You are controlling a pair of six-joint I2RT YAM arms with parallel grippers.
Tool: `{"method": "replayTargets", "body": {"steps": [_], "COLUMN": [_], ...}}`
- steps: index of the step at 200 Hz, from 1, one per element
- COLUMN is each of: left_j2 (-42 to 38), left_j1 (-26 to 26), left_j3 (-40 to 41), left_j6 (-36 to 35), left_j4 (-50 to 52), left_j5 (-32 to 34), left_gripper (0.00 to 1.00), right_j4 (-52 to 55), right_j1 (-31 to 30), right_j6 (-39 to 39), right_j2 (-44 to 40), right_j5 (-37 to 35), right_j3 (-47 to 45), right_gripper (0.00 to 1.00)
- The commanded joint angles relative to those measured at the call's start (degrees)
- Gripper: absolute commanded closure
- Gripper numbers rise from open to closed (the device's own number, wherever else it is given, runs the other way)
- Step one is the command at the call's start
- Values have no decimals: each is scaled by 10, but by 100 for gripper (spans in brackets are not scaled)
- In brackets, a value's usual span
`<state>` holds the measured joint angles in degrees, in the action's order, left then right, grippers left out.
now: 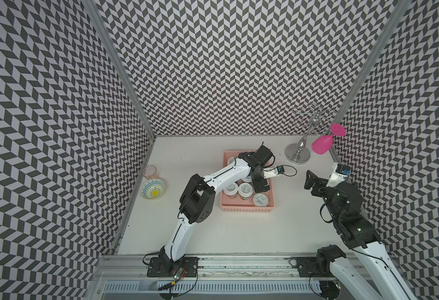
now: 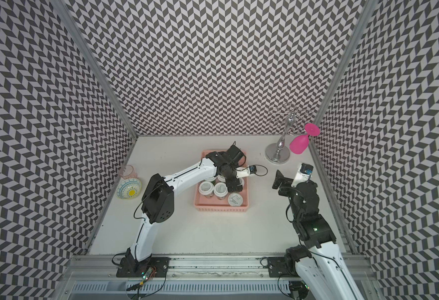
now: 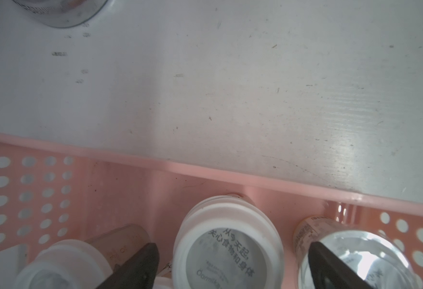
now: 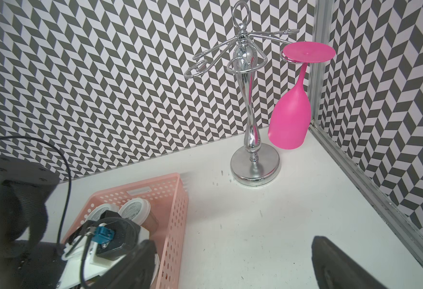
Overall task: Put the yogurt in the basket
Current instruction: Place the yogurt in the basket, then reset both arms
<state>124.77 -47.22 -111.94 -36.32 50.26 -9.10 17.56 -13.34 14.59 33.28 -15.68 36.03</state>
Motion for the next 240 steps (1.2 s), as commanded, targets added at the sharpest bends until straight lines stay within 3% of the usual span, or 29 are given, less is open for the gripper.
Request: {"method": "replayTargets", "body": {"steps": [1,59,88,135,171,195,240], "left_j2": [-54,-142,-217,-394,-515,-550,-564], "left_j1": [1,19,76,207,309,367,413], "left_j3": [-20,-26,18,253,455,562,769], "left_j6": [8,55,128,188,222,246,283], "left_j4": [6,-2,-69,-271,-424,-500,-706], "left_j5": [-27,-54,-44,21,33,35,62], "left_gripper": [0,0,0,0,0,0,0], "right_j4": [-26,-34,-55,-118,-246,-333,-422], "right_j1": [-3,-3,-3,-3,-3,-3,-3], "right_j6": [-3,-4,-4,51,70,39,-20], "right_j2": [-9,-11,-12,29,77,112,188], "right_j5": [-10,-15,-15,-73,-101,-122,-182], "right_j3": [-4,-9,-25,-44,-97,-133,-166], "right_gripper": [1,0,1,1,1,0,1]}}
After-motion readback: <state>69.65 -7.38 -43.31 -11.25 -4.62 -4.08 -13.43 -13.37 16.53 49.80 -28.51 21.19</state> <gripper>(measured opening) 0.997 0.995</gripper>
